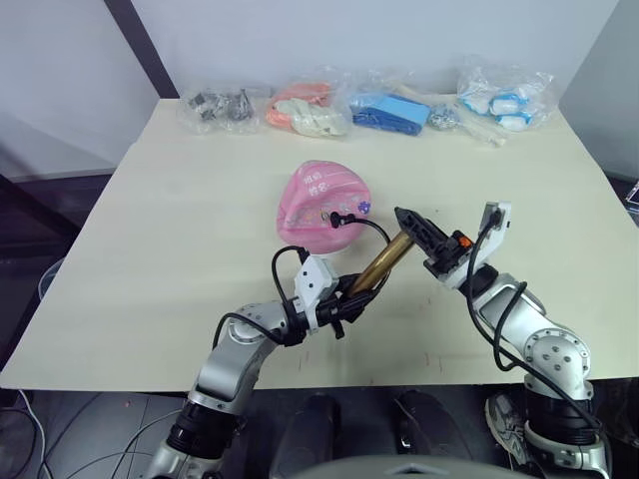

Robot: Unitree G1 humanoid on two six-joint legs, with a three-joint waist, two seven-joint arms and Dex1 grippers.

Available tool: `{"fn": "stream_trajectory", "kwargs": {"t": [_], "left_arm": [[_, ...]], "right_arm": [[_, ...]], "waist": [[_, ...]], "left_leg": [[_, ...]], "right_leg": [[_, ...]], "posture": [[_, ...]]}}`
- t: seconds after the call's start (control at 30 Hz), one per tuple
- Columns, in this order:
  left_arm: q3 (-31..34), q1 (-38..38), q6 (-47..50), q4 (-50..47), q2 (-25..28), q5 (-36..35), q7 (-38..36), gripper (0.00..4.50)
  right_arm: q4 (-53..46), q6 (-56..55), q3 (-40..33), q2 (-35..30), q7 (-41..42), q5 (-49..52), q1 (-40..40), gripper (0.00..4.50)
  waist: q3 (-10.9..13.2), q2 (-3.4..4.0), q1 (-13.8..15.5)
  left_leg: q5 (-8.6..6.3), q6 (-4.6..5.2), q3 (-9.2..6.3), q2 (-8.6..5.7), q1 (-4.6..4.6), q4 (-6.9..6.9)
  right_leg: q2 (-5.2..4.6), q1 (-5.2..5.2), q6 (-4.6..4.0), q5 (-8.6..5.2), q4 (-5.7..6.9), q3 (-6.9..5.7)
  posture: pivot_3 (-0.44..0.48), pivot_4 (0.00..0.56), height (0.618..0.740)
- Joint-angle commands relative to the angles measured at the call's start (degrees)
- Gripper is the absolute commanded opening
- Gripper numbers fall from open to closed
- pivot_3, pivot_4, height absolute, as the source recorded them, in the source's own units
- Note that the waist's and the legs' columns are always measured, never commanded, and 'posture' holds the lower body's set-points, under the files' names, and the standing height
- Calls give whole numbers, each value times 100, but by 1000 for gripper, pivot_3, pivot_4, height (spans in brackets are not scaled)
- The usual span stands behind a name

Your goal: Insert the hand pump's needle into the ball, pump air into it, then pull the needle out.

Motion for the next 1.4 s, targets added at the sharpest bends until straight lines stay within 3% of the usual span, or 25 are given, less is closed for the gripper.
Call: {"fn": "stream_trajectory", "kwargs": {"t": [0.03,0.5,0.57,0.6,0.77,1.17,1.4], "left_arm": [[66,-3,-38,-174,7,-27,18,1004],[75,40,-41,-138,118,-111,-89,1004],[94,28,-66,-99,118,-100,-92,2021],[97,25,-80,-83,124,-94,-100,2272],[126,-3,-132,-13,178,-98,-190,4431],[292,-42,-55,110,612,-452,-1000,4473],[179,-350,193,432,885,-569,-1619,4473]], "right_arm": [[-209,-38,56,59,106,97,-106,1927],[-347,-98,35,-2,308,-37,-179,1929],[-437,-116,85,-107,448,-155,-210,1929],[-475,-126,103,-138,523,-174,-215,1929],[-710,-279,321,-447,963,-702,-254,1929],[-846,-1764,1271,-1476,2804,-3150,-412,1929],[-637,-2061,1188,-1738,3432,-3426,-647,1929]], "waist": [[0,0,-3],[0,0,-3],[0,0,-4],[0,0,-9],[0,0,-5],[0,0,-3],[0,0,-4]], "left_leg": [[0,0,0,0,0,0],[0,0,0,0,0,0],[0,0,0,0,0,0],[0,0,1,0,0,0],[0,0,0,0,-1,-1],[0,0,-1,0,-1,0],[0,-1,-2,1,-1,0]], "right_leg": [[0,0,0,0,0,0],[1,-2,0,0,1,1],[1,-2,0,0,1,1],[1,-2,0,0,1,1],[2,-3,0,0,0,-1],[1,-4,0,0,-1,-2],[2,-4,0,0,-2,-4]], "posture": [[0,150,740],[0,150,740],[0,150,740],[0,150,740],[0,150,740],[0,150,740],[0,150,740]]}}
